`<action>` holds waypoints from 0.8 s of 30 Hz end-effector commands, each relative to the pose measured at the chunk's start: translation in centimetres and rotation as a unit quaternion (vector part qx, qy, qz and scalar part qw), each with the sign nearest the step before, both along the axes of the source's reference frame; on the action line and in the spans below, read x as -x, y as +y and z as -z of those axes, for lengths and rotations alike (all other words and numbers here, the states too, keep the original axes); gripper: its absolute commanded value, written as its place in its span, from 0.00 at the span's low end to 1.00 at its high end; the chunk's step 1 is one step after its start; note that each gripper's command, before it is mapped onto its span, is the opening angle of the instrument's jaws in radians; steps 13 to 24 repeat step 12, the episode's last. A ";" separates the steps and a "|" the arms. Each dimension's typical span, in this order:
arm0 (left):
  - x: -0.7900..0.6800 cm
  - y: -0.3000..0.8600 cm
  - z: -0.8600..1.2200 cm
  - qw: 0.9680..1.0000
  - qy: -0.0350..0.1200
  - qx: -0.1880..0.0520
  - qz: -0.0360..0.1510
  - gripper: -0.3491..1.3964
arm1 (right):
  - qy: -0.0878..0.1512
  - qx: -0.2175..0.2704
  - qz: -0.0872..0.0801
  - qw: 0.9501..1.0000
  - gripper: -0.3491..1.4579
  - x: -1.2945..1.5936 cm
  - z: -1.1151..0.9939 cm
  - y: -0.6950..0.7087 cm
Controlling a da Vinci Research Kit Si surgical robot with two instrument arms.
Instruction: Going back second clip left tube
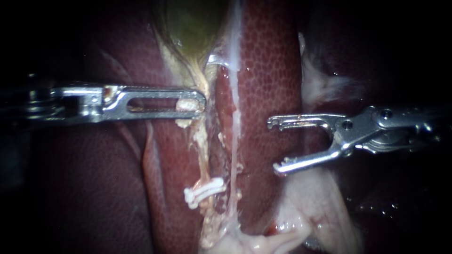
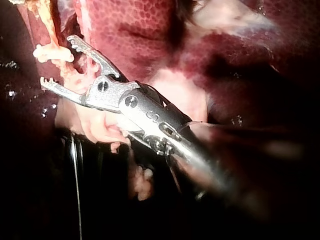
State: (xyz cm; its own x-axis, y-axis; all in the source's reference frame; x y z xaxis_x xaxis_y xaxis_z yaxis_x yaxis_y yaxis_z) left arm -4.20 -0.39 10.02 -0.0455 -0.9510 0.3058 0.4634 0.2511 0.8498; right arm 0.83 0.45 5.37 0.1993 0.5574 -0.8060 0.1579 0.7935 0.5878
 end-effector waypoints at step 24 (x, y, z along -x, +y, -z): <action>0.00 0.00 0.00 1.000 0.000 0.000 0.000 0.01 | 0.000 0.000 -0.001 1.000 0.52 -0.03 0.01 0.00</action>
